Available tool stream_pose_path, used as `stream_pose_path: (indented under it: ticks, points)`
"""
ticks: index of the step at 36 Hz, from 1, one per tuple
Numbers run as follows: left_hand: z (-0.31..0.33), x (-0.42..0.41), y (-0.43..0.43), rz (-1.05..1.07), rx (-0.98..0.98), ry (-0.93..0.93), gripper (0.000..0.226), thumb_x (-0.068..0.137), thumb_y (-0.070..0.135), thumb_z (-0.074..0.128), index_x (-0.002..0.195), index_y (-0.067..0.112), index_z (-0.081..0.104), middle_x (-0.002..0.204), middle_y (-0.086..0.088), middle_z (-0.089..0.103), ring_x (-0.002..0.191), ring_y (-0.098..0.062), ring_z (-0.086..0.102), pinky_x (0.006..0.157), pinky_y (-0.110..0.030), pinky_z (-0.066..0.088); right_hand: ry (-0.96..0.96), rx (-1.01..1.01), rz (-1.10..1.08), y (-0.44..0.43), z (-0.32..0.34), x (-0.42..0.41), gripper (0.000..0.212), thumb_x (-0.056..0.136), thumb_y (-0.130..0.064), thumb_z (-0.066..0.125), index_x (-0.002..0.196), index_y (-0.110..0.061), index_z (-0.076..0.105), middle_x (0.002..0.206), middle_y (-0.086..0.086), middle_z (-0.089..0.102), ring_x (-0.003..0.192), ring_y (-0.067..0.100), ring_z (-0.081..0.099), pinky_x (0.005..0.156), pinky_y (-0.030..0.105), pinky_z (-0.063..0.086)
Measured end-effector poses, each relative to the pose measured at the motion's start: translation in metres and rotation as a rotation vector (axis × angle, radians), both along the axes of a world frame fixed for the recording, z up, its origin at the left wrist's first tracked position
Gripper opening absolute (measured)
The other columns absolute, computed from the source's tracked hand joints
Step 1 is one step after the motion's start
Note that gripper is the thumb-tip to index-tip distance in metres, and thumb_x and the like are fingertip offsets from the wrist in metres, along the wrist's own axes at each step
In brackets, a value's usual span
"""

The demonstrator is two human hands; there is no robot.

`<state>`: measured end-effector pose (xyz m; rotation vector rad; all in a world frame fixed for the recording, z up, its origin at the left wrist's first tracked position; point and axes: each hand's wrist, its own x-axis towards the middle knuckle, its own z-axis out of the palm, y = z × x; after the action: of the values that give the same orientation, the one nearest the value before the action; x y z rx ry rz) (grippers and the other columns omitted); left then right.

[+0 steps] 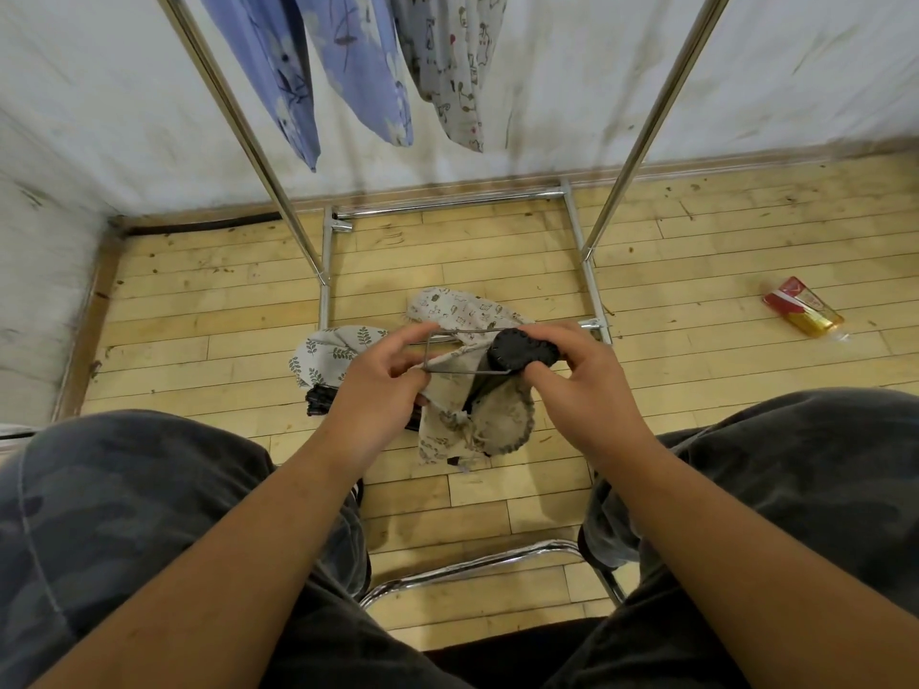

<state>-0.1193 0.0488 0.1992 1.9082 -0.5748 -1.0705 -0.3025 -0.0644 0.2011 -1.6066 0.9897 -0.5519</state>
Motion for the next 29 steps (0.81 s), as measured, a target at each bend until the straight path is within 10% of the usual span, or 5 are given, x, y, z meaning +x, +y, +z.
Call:
stream_pose_path:
  ticks: [7,12,17,24,29]
  points:
    - [0.005,-0.002,0.000,0.048,-0.046,-0.004,0.053,0.101,-0.001,0.049,0.103,0.047,0.073,0.113,0.023,0.070,0.066,0.002,0.066,0.053,-0.011,0.045,0.002,-0.002,0.049,-0.001,0.000,0.000,0.039,0.091,0.009,0.062,0.114,-0.021,0.071,0.118,-0.002,0.064,0.105,-0.010,0.056,0.087,0.003,0.043]
    - [-0.002,0.001,0.000,0.114,-0.057,-0.025,0.043,0.104,0.008,0.050,0.107,0.042,0.076,0.080,0.012,0.068,0.060,-0.002,0.057,0.050,-0.013,0.042,0.028,-0.008,0.117,0.002,0.002,0.000,0.044,0.092,0.009,0.060,0.112,-0.028,0.071,0.117,-0.006,0.060,0.108,-0.011,0.053,0.088,0.005,0.045]
    - [0.000,0.000,0.000,0.123,-0.064,-0.080,0.034,0.104,0.017,0.055,0.114,0.047,0.069,0.091,0.017,0.075,0.067,0.000,0.065,0.061,-0.013,0.050,0.069,-0.015,0.103,0.002,0.003,0.001,0.043,0.093,0.006,0.060,0.111,-0.032,0.069,0.114,-0.013,0.057,0.107,-0.010,0.053,0.087,0.009,0.048]
    - [-0.004,-0.001,0.001,0.076,-0.080,-0.158,0.031,0.103,0.020,0.060,0.115,0.046,0.072,0.110,0.021,0.074,0.085,-0.034,0.068,0.072,-0.028,0.060,0.158,-0.025,-0.003,0.001,-0.002,0.000,0.038,0.095,-0.002,0.062,0.124,-0.025,0.070,0.116,-0.012,0.057,0.108,0.007,0.060,0.090,0.024,0.057]
    - [-0.002,0.000,0.000,0.004,-0.098,-0.230,0.042,0.098,0.008,0.061,0.107,0.048,0.072,0.111,0.028,0.071,0.102,0.013,0.064,0.091,-0.020,0.056,0.137,-0.045,-0.034,0.001,-0.001,-0.001,0.037,0.094,-0.004,0.065,0.123,-0.025,0.072,0.114,-0.010,0.060,0.108,0.001,0.058,0.092,0.024,0.057]
